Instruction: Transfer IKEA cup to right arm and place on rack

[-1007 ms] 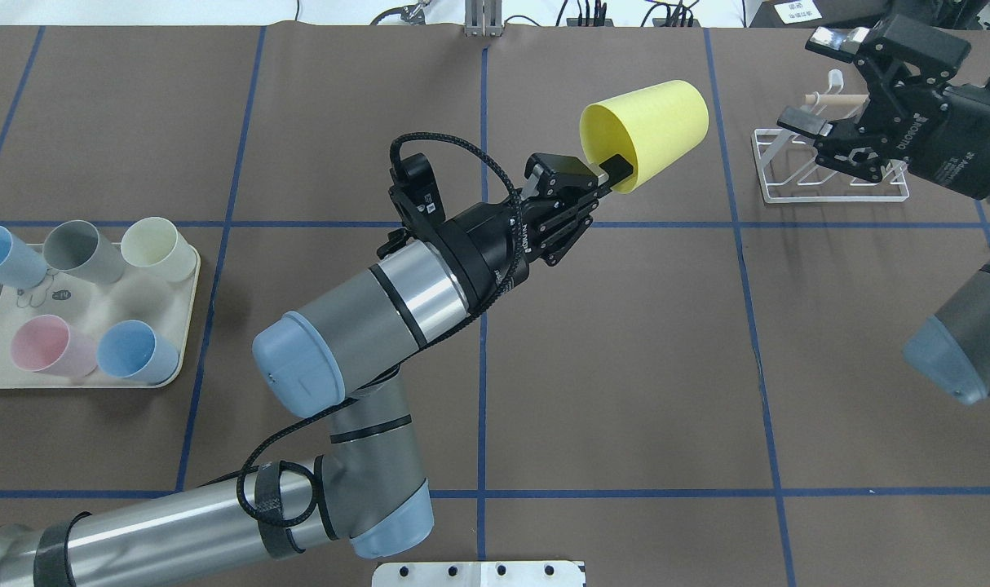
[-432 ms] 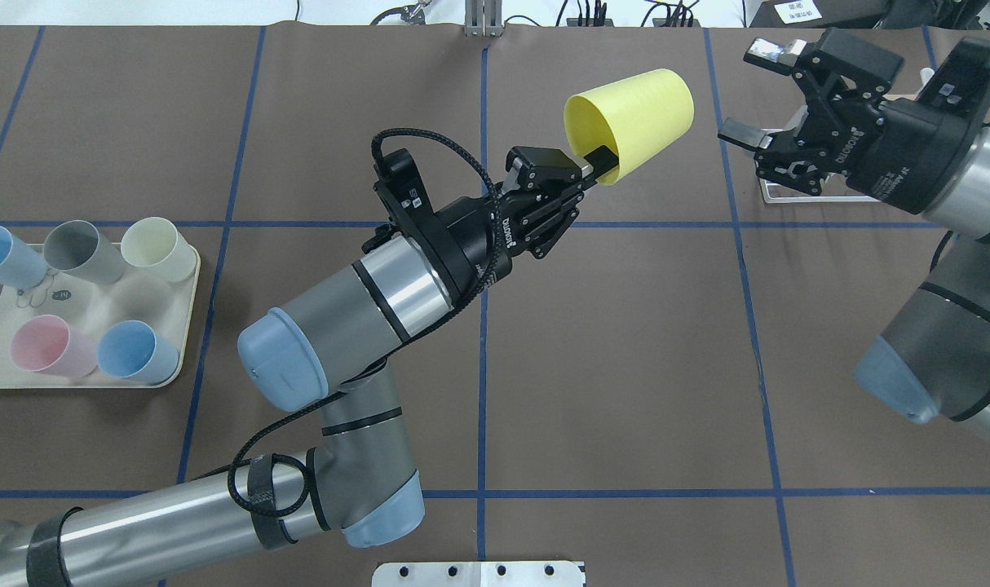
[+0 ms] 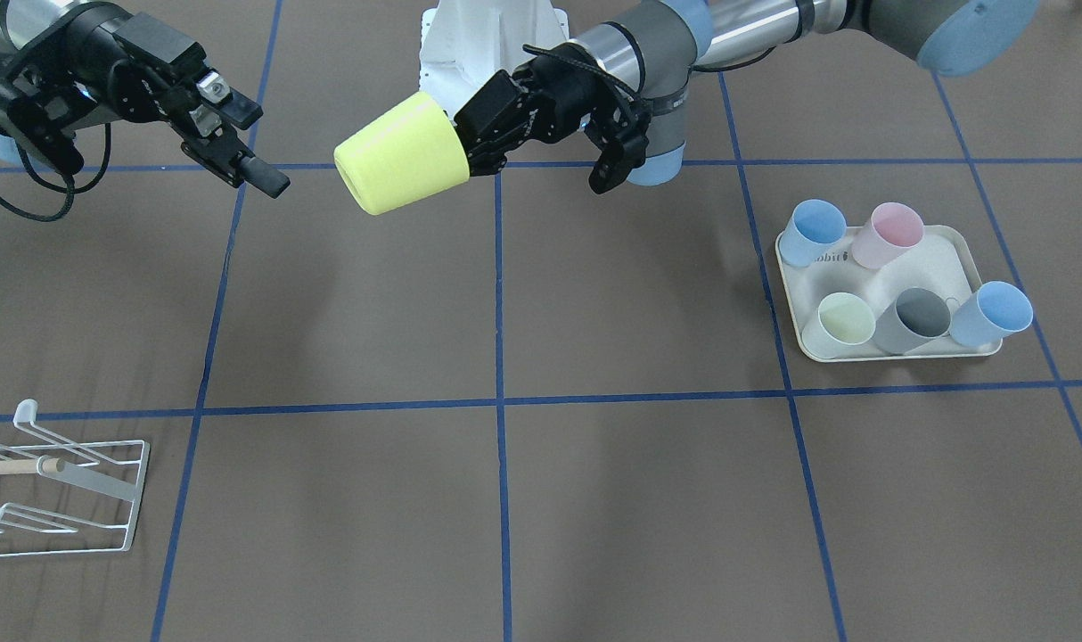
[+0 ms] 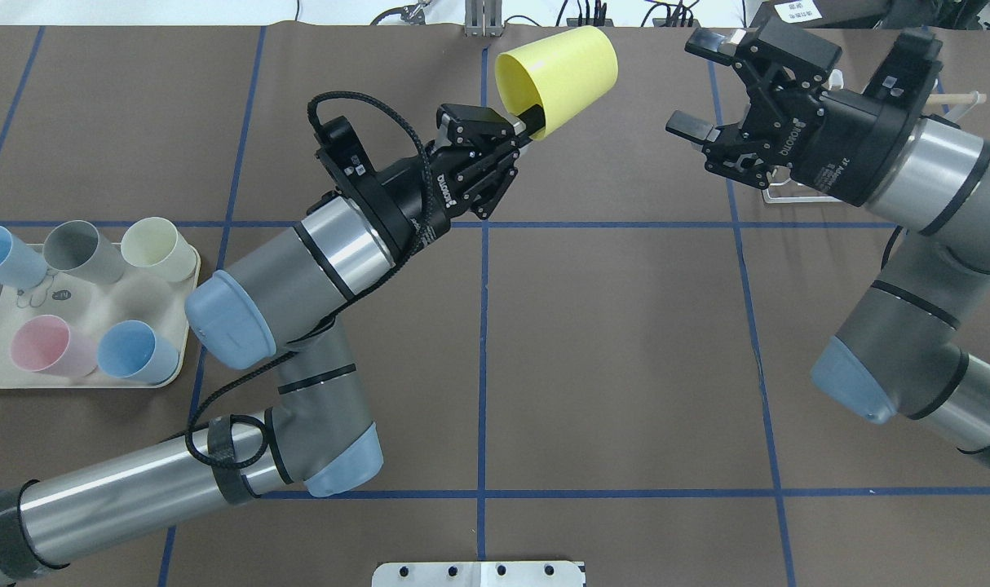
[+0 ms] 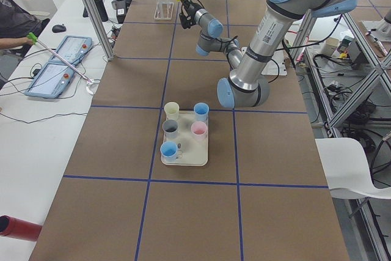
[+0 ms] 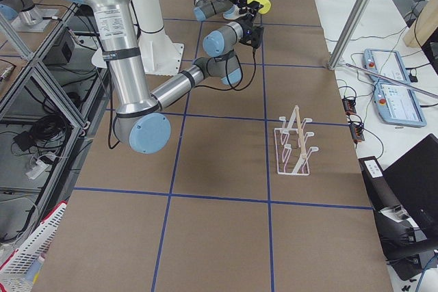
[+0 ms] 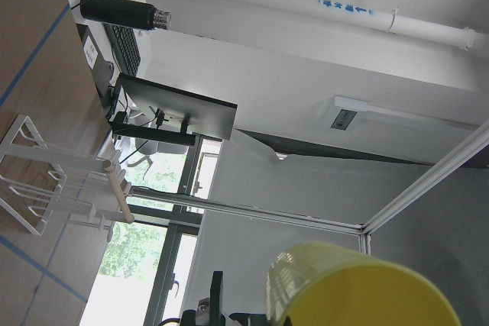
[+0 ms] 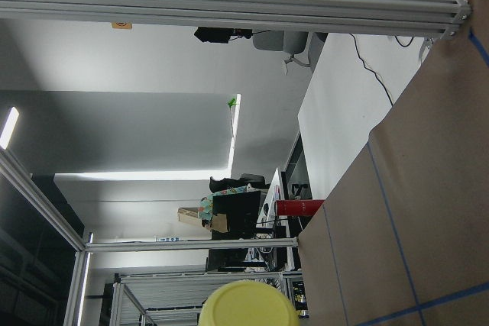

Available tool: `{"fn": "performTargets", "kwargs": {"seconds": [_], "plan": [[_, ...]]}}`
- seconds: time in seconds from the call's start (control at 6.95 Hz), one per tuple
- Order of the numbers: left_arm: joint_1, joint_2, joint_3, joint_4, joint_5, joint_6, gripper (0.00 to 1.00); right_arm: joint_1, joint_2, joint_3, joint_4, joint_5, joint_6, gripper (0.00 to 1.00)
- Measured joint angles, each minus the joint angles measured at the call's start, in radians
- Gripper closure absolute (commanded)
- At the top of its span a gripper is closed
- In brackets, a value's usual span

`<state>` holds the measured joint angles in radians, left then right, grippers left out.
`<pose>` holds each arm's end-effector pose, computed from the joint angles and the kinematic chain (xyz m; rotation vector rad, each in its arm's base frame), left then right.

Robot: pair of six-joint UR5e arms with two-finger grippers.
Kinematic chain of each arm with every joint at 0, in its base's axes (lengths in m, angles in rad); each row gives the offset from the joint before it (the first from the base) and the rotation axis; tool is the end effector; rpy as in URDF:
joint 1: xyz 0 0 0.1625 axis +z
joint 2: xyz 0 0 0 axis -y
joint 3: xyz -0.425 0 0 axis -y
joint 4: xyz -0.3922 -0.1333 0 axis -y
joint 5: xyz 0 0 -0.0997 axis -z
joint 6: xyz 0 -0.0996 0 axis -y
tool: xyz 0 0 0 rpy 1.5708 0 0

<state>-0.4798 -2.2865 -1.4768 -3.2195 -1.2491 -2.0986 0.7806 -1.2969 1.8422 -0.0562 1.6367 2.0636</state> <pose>0.4613 -0.4258 0.1177 0.1226 2.3855 -0.8736 -0.2598 -0.4357 0.2335 0.2646 -2.1212 0.7065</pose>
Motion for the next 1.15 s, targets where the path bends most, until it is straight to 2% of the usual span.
{"fn": "performTargets", "kwargs": {"seconds": [0.29,0.72,1.15], "plan": [[-0.055,0.039,-0.004,-0.014,-0.033,-0.051,1.0,-0.011,0.078,-0.003,-0.083,-0.018,-0.001,0.01],[-0.076,0.074,-0.013,-0.039,-0.047,-0.093,1.0,-0.099,0.172,-0.008,-0.197,-0.123,-0.025,0.01],[-0.072,0.072,-0.035,-0.035,-0.044,-0.111,1.0,-0.12,0.2,-0.01,-0.248,-0.139,-0.034,0.01]]}}
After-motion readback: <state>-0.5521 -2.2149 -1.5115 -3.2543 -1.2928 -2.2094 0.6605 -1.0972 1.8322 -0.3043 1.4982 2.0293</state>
